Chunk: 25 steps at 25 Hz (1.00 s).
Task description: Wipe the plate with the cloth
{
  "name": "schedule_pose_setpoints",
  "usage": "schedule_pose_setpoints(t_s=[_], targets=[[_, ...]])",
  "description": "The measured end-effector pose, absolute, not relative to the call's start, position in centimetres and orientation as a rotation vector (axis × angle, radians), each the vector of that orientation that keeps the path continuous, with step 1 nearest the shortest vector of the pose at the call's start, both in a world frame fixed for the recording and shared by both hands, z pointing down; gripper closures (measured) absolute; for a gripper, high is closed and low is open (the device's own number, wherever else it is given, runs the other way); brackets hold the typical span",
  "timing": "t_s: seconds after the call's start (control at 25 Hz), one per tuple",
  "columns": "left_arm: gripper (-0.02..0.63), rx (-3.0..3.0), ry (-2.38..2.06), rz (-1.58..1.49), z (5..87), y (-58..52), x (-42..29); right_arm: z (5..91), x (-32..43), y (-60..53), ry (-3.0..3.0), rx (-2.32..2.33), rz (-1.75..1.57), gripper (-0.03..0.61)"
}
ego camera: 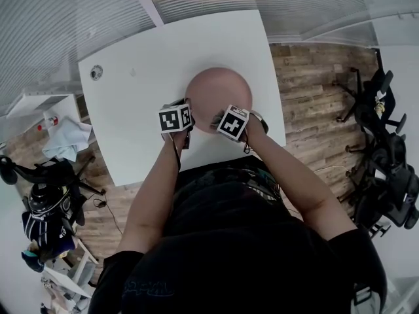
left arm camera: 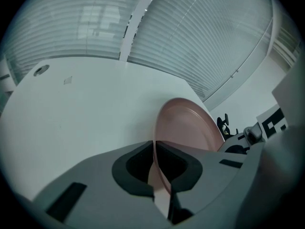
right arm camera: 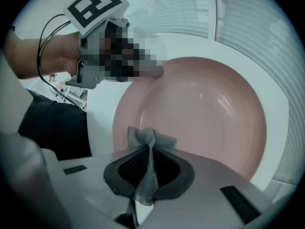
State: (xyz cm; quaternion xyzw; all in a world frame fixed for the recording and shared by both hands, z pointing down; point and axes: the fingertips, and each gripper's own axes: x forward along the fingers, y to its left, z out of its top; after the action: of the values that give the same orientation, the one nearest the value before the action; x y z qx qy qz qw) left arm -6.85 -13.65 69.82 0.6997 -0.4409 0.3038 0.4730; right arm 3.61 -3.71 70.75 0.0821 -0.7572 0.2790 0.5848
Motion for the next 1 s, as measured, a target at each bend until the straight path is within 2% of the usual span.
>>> schedule_pose_setpoints(t_s=[0.48,1.0], targets=[[0.581,1.745,-1.043,0.793,69.9,-13.8,-6.6,71.5,12.2,-10.3,-1.575,0.352,0.483,0.540],[0.581,1.740,-1.034,0.795,69.8,-13.7,-6.4,71.1,7.7,-18.2,-1.719,0.434,0.288,0.540]])
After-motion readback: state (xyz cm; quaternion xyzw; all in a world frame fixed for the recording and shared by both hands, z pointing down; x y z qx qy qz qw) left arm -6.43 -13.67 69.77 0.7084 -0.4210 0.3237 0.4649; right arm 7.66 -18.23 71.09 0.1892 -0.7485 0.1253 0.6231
